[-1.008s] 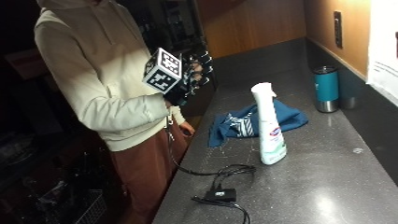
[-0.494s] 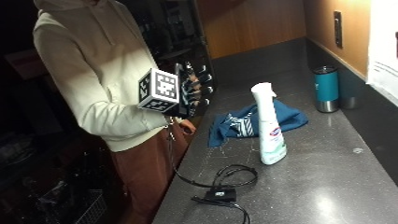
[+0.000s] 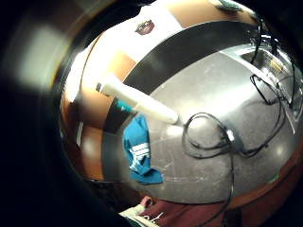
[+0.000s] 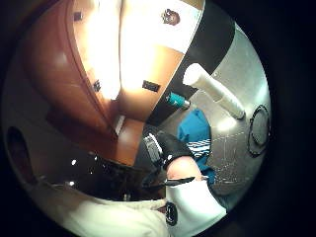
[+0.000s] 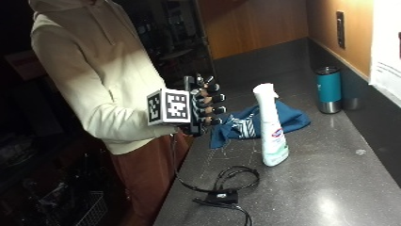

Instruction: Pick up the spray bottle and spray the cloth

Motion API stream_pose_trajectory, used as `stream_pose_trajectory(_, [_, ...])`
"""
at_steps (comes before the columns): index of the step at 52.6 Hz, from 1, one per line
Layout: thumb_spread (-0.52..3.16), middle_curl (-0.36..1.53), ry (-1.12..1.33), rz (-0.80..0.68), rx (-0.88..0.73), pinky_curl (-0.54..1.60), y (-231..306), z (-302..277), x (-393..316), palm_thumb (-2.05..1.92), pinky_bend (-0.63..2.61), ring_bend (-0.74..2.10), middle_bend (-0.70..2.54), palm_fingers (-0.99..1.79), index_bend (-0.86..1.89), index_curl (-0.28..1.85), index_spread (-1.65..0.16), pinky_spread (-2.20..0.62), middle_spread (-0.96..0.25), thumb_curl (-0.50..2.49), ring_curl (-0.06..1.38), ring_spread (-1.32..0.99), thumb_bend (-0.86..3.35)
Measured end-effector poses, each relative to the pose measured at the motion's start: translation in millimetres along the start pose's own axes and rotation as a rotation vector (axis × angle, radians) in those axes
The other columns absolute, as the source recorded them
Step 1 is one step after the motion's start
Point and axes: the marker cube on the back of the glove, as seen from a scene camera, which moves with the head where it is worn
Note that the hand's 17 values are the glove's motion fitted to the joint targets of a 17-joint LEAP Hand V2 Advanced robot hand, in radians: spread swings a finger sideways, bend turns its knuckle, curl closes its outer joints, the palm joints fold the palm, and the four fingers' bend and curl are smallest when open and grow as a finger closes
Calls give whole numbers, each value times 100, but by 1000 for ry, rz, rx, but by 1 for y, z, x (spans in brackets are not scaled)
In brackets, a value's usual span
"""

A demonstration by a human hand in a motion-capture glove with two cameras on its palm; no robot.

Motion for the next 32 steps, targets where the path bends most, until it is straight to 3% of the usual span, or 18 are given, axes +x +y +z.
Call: stream_pose_trajectory(32, [93,32,-82,120,-45,35,-18,42,28,55,49,40,19,-2,13,19,-37,23,-2,33,28,6,-3])
